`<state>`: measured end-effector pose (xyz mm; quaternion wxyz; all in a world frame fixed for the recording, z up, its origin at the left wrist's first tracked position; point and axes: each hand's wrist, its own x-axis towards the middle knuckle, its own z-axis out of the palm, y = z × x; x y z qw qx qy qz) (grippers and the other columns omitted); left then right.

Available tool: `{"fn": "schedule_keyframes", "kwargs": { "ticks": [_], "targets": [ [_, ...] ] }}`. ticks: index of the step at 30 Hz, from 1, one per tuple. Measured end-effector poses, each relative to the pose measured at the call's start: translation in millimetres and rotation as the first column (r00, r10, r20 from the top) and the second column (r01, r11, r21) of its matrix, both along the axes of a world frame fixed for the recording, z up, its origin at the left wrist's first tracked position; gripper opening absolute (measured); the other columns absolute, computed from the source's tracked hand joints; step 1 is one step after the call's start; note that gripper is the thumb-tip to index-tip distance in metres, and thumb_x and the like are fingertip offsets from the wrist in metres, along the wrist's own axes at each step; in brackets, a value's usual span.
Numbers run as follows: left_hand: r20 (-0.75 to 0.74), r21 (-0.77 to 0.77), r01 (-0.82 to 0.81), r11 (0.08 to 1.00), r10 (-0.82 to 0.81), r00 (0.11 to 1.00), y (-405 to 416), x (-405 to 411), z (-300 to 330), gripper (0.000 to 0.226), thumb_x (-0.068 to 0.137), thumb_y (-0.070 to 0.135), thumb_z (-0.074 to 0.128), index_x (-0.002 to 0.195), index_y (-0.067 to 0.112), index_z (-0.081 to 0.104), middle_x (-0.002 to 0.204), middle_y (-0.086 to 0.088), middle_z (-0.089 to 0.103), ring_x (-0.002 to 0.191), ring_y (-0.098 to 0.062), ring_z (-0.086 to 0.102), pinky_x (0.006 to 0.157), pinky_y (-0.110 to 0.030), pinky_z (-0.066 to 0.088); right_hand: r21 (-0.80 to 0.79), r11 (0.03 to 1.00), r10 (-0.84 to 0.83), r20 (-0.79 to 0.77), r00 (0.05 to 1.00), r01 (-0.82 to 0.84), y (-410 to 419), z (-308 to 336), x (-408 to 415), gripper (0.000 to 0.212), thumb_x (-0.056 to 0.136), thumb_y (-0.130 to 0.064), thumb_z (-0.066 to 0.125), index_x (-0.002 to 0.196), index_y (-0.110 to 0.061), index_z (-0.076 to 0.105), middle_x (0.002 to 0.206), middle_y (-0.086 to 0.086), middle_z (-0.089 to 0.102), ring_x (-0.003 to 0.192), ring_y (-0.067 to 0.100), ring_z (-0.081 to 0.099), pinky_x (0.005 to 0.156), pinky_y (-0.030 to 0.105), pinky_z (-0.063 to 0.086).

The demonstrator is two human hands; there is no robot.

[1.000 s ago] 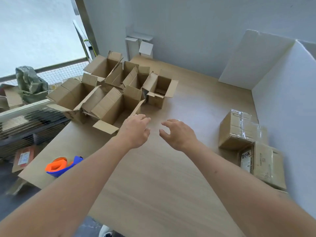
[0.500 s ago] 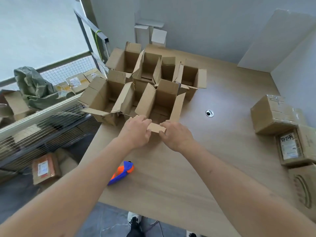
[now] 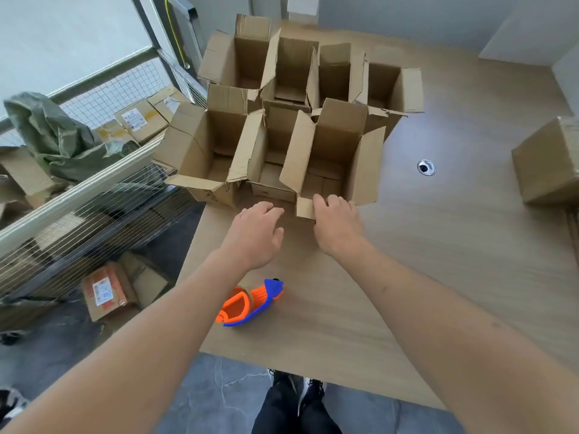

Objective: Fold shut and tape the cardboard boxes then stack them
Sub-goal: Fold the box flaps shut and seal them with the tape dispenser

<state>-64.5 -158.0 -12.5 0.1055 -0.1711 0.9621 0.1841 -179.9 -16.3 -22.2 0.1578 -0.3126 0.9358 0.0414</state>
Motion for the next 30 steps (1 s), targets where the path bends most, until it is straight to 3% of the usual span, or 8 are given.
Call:
{"fn": "schedule_keyframes", "kwargs": {
  "ticks": [4,9,15,20,22,25,28,30],
  "targets": [
    [0.005,-0.017,0.017,1.000,-0.017,1.000,5,5,-2,0.049,0.103,0.030,0.050,0.151,0.017,0.048,0.154,-0.009,0.044,0.136,-0.032,0.047,0.113,-0.044,0.038,-0.018,1.000,-0.008,0.010,1.000,0.008,23,5,11,0.039,0.085,-0.005,0.059,0.120,-0.021,0.052,0.111,0.007,0.054,0.106,0.034,0.057,0.081,0.036,0.036],
    [0.072,-0.025,0.036,0.999,-0.034,0.997,20,19,6,0.049,0.103,0.028,0.050,0.149,0.015,0.047,0.153,-0.010,0.044,0.133,-0.034,0.050,0.110,-0.043,0.040,0.014,1.000,-0.009,0.123,0.992,0.007,55,18,28,0.039,0.089,-0.008,0.054,0.124,-0.025,0.057,0.113,0.006,0.053,0.108,0.033,0.057,0.079,0.036,0.034],
    [0.113,-0.082,-0.020,0.996,0.029,0.993,43,38,18,0.042,0.102,0.027,0.049,0.140,0.010,0.053,0.141,-0.012,0.051,0.123,-0.037,0.056,0.104,-0.046,0.046,0.117,0.985,0.101,0.187,0.977,-0.124,112,36,46,0.047,0.087,0.000,0.055,0.121,-0.029,0.067,0.119,0.005,0.061,0.115,0.034,0.060,0.085,0.036,0.041],
    [0.101,-0.105,-0.132,0.986,0.143,0.985,77,45,27,0.027,0.102,0.027,0.044,0.116,0.007,0.055,0.122,-0.014,0.054,0.110,-0.039,0.059,0.091,-0.046,0.050,0.257,0.917,0.276,0.142,0.951,-0.305,165,43,62,0.040,0.098,-0.008,0.054,0.131,-0.028,0.065,0.130,0.006,0.058,0.124,0.032,0.053,0.112,0.047,0.035],
    [0.012,-0.040,-0.261,0.964,0.262,0.965,92,44,27,0.024,0.102,0.025,0.042,0.116,0.007,0.051,0.120,-0.017,0.053,0.109,-0.042,0.058,0.088,-0.046,0.047,0.304,0.883,0.338,0.119,0.933,-0.359,184,45,65,0.036,0.100,-0.010,0.052,0.128,-0.027,0.067,0.129,0.005,0.058,0.126,0.031,0.050,0.118,0.051,0.025],
    [-0.073,0.204,-0.381,0.902,0.402,0.913,113,41,26,0.049,0.108,0.026,0.034,0.153,0.007,0.038,0.148,-0.017,0.048,0.135,-0.036,0.046,0.109,-0.044,0.036,0.344,0.853,0.392,0.075,0.917,-0.393,205,48,68,0.026,0.101,-0.015,0.053,0.119,-0.023,0.070,0.124,0.004,0.056,0.125,0.030,0.046,0.118,0.052,0.019],
    [-0.103,0.324,-0.295,0.899,0.343,0.934,128,46,28,0.053,0.110,0.031,0.039,0.159,0.012,0.034,0.160,-0.008,0.041,0.148,-0.025,0.036,0.121,-0.036,0.027,0.300,0.862,0.425,0.011,0.905,-0.408,219,47,71,0.021,0.100,-0.017,0.058,0.114,-0.023,0.072,0.125,0.005,0.052,0.125,0.030,0.042,0.116,0.052,0.020],
    [-0.153,0.333,-0.192,0.923,0.254,0.955,137,53,28,0.050,0.107,0.031,0.050,0.154,0.016,0.044,0.152,-0.004,0.050,0.141,-0.024,0.045,0.113,-0.032,0.036,0.219,0.894,0.410,-0.042,0.911,-0.392,222,46,73,0.023,0.097,-0.014,0.063,0.115,-0.024,0.073,0.131,0.007,0.048,0.127,0.031,0.039,0.115,0.051,0.023]
  ]
}}
